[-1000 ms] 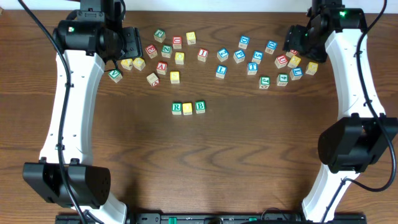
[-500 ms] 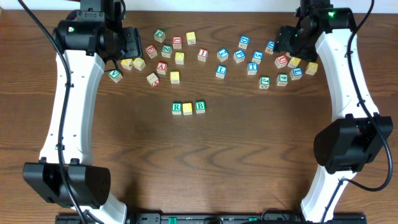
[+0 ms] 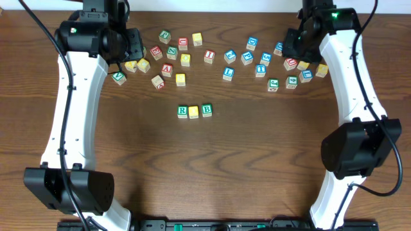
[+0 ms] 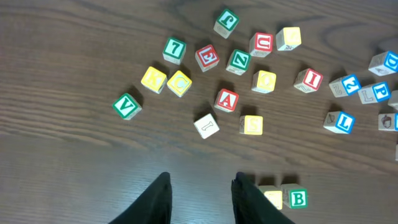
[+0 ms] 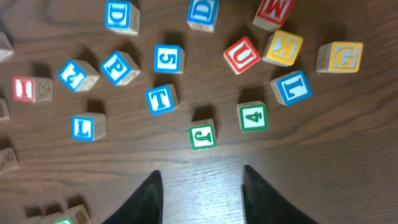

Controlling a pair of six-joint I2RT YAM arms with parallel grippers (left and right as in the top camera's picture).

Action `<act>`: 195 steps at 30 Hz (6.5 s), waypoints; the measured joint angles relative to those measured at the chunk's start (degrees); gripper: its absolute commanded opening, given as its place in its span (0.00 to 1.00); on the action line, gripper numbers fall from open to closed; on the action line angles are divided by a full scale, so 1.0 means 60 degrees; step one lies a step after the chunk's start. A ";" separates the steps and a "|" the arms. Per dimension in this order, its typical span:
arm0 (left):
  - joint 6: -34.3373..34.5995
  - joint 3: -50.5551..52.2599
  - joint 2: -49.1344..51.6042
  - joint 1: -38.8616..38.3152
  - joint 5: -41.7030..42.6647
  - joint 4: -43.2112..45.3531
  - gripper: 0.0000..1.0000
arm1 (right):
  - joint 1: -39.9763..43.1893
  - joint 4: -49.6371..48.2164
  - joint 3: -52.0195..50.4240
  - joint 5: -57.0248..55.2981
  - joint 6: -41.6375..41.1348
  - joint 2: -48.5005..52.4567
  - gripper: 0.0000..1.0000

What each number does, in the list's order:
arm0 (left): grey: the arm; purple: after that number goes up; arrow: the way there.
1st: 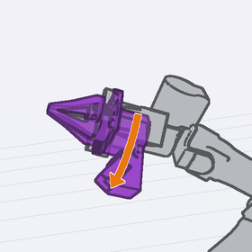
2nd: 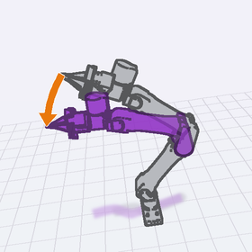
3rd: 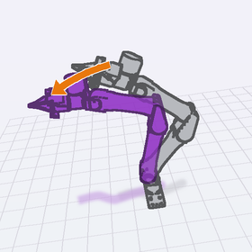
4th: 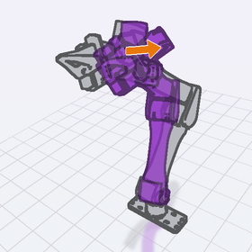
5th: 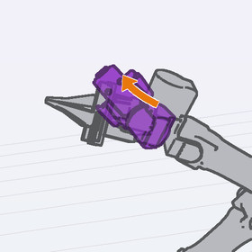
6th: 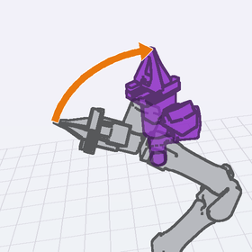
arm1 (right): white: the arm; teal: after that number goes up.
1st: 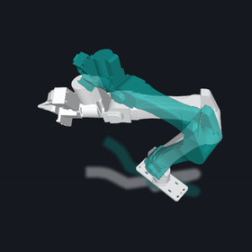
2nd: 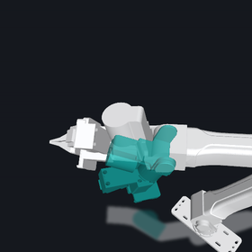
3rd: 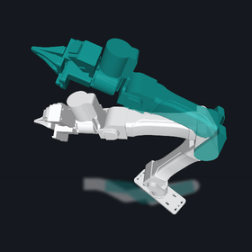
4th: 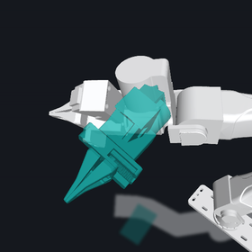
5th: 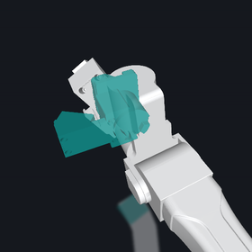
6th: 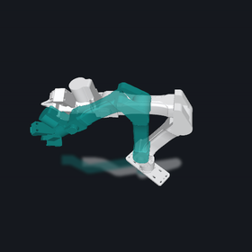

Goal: Spell out ROBOT
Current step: 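Move the right gripper to the yellow O block near the pile, then lower and close the right gripper on the yellow O block, then lift the O block and carry it toward the letter row, then lower the O block right of the B block and open the gripper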

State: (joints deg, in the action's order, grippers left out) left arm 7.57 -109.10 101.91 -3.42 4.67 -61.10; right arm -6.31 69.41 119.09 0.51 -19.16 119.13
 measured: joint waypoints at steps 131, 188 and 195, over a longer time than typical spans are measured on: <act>0.0710 0.1045 0.0073 0.1177 -0.2543 0.0178 0.98 | -0.4532 -0.0215 0.4819 -0.2095 -0.0674 0.3198 0.18; 0.0710 0.1045 0.0073 0.1177 -0.2557 0.0178 0.98 | -0.4597 -0.1162 -0.1330 -0.0361 -0.1064 0.2412 0.17; 0.0710 0.1045 0.0073 0.1177 -0.2557 0.0178 0.98 | -0.4601 -0.1129 -0.1344 -0.0361 -0.1089 0.2412 0.22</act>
State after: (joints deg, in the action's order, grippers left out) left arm 11.84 -102.83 102.35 3.64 -10.68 -60.03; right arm -33.91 62.63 111.02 -1.65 -25.69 133.60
